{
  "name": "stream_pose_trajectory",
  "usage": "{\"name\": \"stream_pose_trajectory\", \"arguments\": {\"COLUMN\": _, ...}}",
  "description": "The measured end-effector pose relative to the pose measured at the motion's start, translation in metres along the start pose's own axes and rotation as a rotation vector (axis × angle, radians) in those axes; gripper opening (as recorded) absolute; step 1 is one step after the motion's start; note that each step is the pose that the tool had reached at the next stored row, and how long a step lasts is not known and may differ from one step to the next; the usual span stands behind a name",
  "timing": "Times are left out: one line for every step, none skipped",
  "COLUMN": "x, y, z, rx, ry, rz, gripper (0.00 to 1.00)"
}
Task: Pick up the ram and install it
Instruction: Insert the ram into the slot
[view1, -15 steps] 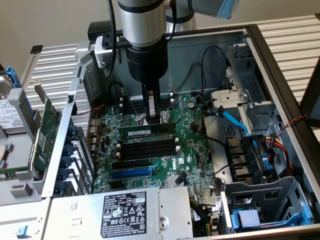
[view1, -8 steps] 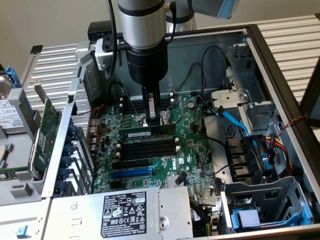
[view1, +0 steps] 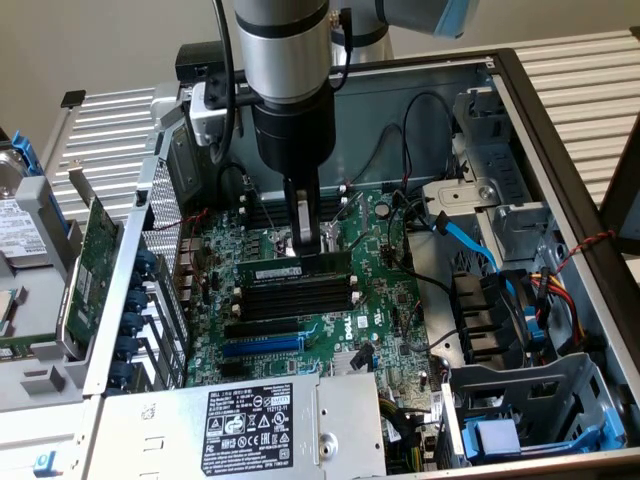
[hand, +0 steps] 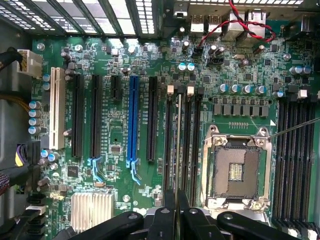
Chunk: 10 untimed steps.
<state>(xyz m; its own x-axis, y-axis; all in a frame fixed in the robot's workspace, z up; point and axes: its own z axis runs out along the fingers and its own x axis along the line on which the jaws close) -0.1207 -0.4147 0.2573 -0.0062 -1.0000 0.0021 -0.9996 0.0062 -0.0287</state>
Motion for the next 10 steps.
{"name": "stream_pose_trajectory", "arguments": {"x": 0.0008, "y": 0.0, "z": 0.0001, "rx": -0.0001, "ry": 0.0001, "rz": 0.0, "gripper": 0.13}}
{"name": "stream_pose_trajectory", "arguments": {"x": 0.0019, "y": 0.0, "z": 0.0003, "rx": -0.0001, "ry": 0.0001, "rz": 0.0, "gripper": 0.13}}
{"name": "stream_pose_trajectory", "arguments": {"x": 0.0026, "y": 0.0, "z": 0.0006, "rx": 0.0, "ry": 0.0001, "rz": 0.0, "gripper": 0.13}}
{"name": "stream_pose_trajectory", "arguments": {"x": 0.0029, "y": 0.0, "z": 0.001, "rx": 0.0001, "ry": -0.0001, "rz": 0.0, "gripper": 0.13}}
{"name": "stream_pose_trajectory", "arguments": {"x": 0.0031, "y": 0.0001, "z": 0.0017, "rx": 0.0001, "ry": -0.0001, "rz": 0.0, "gripper": 0.13}}
{"name": "stream_pose_trajectory", "arguments": {"x": 0.0032, "y": 0.0001, "z": 0.0025, "rx": 0.0, "ry": 0.0, "rz": 0.0, "gripper": 0.13}}
{"name": "stream_pose_trajectory", "arguments": {"x": 0.0032, "y": 0.0001, "z": 0.0036, "rx": 0.0, "ry": 0.0001, "rz": 0.0, "gripper": 0.13}}
{"name": "stream_pose_trajectory", "arguments": {"x": 0.0032, "y": 0.0001, "z": 0.0049, "rx": 0.0, "ry": 0.0001, "rz": 0.0, "gripper": 0.13}}
{"name": "stream_pose_trajectory", "arguments": {"x": 0.0032, "y": 0.0002, "z": 0.0064, "rx": -0.0001, "ry": 0.0001, "rz": 0.0, "gripper": 0.13}}
{"name": "stream_pose_trajectory", "arguments": {"x": 0.0032, "y": 0.0002, "z": 0.0081, "rx": -0.0001, "ry": 0.0001, "rz": 0.0, "gripper": 0.13}}
